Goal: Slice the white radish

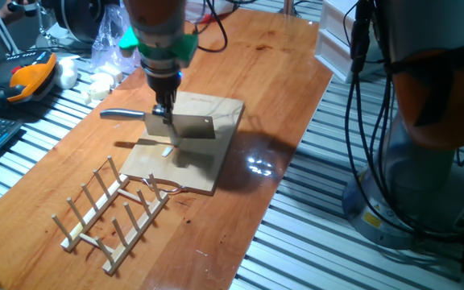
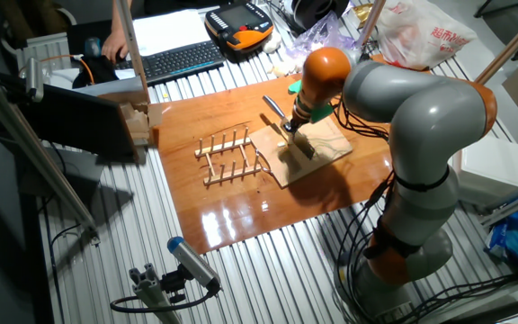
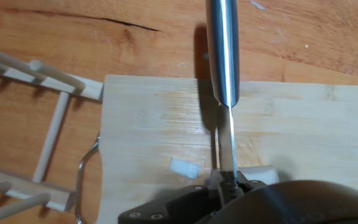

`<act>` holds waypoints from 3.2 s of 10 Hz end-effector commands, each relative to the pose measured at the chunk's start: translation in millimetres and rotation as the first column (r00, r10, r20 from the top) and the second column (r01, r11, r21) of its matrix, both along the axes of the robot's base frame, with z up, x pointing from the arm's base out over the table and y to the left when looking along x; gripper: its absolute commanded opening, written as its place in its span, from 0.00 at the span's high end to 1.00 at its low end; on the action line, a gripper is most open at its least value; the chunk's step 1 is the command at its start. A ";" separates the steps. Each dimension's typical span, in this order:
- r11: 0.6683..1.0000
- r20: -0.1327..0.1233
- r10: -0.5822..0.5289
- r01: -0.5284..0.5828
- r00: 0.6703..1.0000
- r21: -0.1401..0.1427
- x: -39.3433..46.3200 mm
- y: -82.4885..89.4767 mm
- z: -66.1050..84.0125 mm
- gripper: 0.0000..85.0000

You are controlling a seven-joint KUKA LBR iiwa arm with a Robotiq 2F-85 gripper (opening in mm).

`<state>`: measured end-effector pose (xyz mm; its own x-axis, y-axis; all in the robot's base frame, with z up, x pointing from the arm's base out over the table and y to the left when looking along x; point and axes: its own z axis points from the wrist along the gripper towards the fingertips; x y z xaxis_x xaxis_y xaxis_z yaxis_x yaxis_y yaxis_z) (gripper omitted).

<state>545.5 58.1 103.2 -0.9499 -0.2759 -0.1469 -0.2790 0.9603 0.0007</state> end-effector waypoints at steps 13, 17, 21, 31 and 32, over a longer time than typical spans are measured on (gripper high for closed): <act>0.999 -0.048 -0.035 0.034 0.998 -0.011 3.3 14.4 35.4 1.00; 1.000 -0.045 -0.017 0.016 0.999 -0.017 2.5 6.7 35.3 1.00; 1.000 -0.052 -0.007 0.007 0.999 -0.013 6.0 -0.3 36.2 1.00; 1.000 -0.002 0.014 -0.014 1.000 0.025 8.9 -9.0 -4.0 1.00; 1.000 0.003 0.015 -0.015 1.000 0.025 8.6 -9.1 -6.3 1.00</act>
